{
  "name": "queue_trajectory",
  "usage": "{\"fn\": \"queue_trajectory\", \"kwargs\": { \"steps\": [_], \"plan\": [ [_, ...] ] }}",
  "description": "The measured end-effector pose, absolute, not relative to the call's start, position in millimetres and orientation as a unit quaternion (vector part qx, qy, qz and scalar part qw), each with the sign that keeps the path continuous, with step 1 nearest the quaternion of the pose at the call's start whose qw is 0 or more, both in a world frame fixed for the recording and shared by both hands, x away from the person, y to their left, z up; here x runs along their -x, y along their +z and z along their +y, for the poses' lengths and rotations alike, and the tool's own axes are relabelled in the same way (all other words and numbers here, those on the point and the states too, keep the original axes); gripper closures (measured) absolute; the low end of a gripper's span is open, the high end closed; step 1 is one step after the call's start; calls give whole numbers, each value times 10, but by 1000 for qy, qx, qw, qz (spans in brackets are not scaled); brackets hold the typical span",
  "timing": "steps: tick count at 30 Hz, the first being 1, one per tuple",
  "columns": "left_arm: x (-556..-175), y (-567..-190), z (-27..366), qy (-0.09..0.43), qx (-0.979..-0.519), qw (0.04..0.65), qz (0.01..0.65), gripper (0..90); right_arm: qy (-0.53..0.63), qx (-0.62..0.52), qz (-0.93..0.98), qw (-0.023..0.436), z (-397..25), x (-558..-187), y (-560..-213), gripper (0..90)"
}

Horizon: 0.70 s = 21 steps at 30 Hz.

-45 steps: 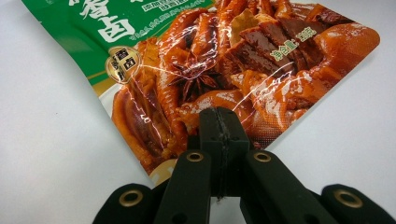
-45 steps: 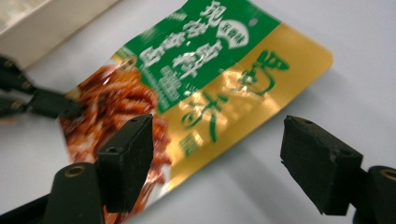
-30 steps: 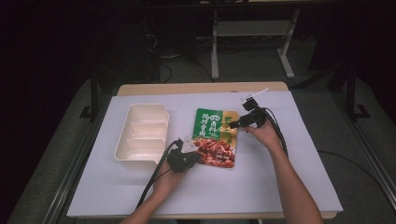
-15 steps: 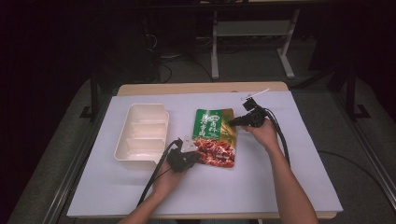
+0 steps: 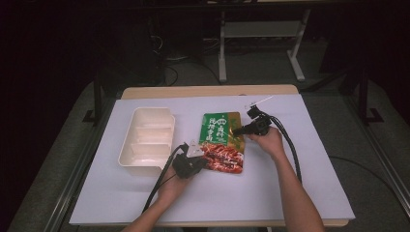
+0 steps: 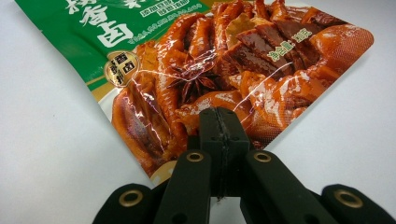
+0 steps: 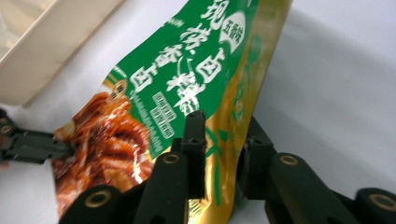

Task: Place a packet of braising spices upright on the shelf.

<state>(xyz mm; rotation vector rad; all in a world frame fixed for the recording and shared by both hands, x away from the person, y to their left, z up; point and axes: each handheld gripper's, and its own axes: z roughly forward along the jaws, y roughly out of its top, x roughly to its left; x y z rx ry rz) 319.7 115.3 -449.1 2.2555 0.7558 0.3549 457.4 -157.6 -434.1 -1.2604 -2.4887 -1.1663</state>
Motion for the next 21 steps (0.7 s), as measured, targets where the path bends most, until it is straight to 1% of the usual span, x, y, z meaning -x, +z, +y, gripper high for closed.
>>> {"fn": "queue_trajectory", "kwargs": {
  "steps": [5, 7, 8, 10, 12, 13, 14, 15, 21],
  "plan": [
    [-3196, -4492, 1151, 139, -874, 361, 293, 899, -388, 424, -816, 65, -1549, -4603, -4421, 776],
    [-3197, -4493, 1154, 138, -874, 362, 293, 898, -389, 423, -816, 60, -1536, -4610, -4433, 816],
    [-3199, -4495, 1155, 136, -873, 364, 295, 898, -389, 423, -816, 60, -1536, -4610, -4433, 816],
    [-3198, -4498, 1158, 137, -872, 366, 296, 898, -389, 431, -812, 61, -1529, -4609, -4431, 872],
    [-3191, -4497, 1156, 140, -872, 365, 294, 897, -394, 430, -810, 62, -1529, -4606, -4424, 887],
    [-3190, -4498, 1158, 142, -871, 366, 294, 855, -397, 426, -811, 60, -1521, -4592, -4390, 891],
    [-3195, -4495, 1171, 139, -871, 369, 292, 855, -397, 426, -811, 60, -1521, -4592, -4390, 891],
    [-3210, -4486, 1198, 132, -870, 372, 295, 804, -397, 421, -814, 53, -1504, -4572, -4345, 892],
    [-3171, -4438, 1251, 138, -865, 389, 286, 762, -411, 412, -812, 45, -1502, -4517, -4225, 893]
  ]
}}
